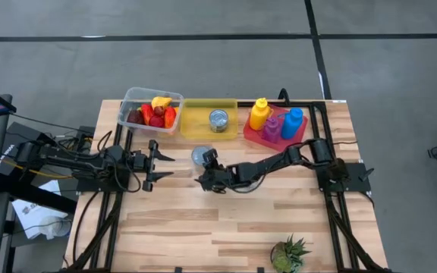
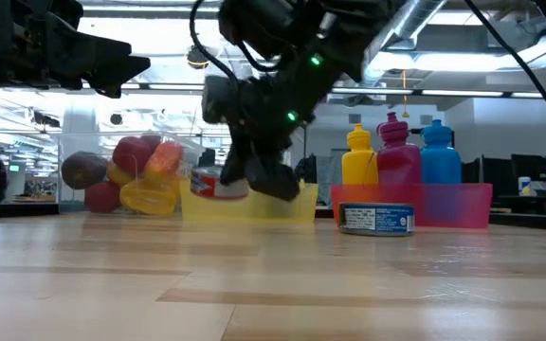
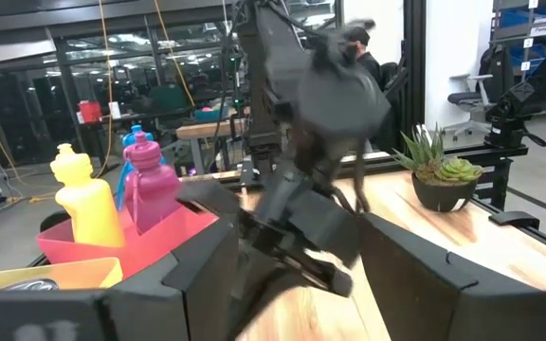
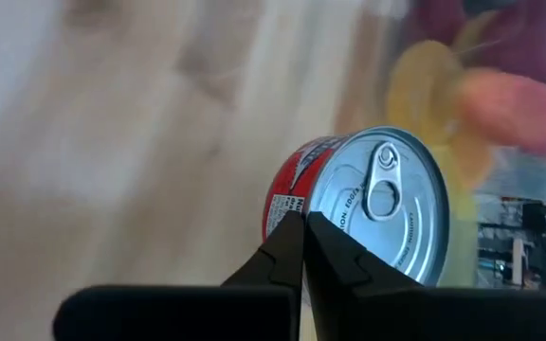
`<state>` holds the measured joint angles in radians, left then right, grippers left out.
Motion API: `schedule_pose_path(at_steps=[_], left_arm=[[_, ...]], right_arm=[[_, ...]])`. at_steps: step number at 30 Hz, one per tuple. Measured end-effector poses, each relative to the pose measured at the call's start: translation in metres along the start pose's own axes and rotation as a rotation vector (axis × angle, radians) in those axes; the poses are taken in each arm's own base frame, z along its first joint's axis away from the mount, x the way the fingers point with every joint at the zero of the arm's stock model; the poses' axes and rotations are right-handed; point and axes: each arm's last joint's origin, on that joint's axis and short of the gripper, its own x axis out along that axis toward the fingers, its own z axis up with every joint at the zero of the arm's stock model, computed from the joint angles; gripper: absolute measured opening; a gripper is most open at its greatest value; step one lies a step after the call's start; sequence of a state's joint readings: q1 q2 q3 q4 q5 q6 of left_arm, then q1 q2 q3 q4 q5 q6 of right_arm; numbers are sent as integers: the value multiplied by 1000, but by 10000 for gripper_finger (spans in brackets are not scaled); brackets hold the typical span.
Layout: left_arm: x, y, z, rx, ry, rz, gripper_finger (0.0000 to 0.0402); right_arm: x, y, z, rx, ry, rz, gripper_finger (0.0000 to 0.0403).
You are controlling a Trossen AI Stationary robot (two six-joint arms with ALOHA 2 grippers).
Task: Pick & Place Food Item
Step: Put the red tuna can into the yellow bin
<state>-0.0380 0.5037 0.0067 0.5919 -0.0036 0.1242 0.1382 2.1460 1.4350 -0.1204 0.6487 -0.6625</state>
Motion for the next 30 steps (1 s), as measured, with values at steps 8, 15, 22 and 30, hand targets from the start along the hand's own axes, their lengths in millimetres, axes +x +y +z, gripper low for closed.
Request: schedule_pose_path(at_steps=[8,15,22,30], left_arm=[[0,0,0,0,0,0,209],[0,0,0,-1,0,0,209],[0,0,0,0,0,0,209],[0,0,0,-1,1,0,209]], right_arm=[[14,-81,-5,81,88,-50,0],[36,-149,-43,183,154,-73,0],[58,-191,-94,295,184,-56,0],[69,-205,-131,400,230,10,0]])
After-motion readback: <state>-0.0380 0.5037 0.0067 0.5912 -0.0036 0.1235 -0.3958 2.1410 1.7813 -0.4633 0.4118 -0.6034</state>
